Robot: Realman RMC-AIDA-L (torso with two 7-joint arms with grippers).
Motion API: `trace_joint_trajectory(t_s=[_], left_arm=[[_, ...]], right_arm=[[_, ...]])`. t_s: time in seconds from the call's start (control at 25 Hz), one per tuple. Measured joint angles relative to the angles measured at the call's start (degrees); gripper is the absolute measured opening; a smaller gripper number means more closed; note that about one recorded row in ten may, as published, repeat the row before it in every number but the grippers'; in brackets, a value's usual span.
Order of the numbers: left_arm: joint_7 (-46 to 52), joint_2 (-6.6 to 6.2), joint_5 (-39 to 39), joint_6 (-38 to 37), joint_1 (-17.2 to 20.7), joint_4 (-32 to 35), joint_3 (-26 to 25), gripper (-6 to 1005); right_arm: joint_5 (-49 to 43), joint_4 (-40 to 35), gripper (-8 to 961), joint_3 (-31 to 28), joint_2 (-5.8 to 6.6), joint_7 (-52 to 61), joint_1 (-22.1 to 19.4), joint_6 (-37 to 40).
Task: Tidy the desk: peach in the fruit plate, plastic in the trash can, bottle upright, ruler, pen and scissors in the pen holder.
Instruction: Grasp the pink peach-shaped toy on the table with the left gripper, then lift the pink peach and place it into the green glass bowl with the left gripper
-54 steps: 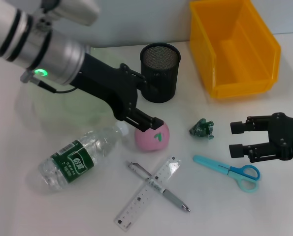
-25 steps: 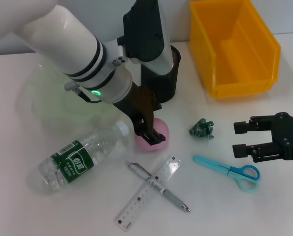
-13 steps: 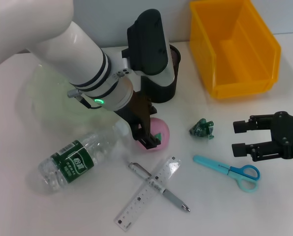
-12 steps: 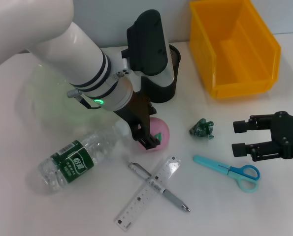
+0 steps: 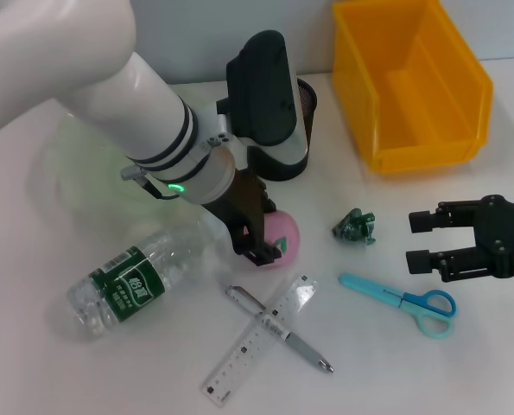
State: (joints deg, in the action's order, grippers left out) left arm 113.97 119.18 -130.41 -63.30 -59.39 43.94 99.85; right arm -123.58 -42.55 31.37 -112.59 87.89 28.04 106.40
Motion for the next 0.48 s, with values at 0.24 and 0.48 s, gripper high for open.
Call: trace_joint_trajectory(t_s=[0.24,0.48], left_arm=[[0.0,0.0,1.1,1.3,0.5,0.2,2.3,730],[0.6,-0.03,1.3,-0.2,2.3,3.6,0.3,424]], right_arm=[[0.0,0.1,781,0.0,0.0,0.0,0.0,0.0],[-0.5,0.1,781,0.0,0.0,0.0,-0.2,0.0]])
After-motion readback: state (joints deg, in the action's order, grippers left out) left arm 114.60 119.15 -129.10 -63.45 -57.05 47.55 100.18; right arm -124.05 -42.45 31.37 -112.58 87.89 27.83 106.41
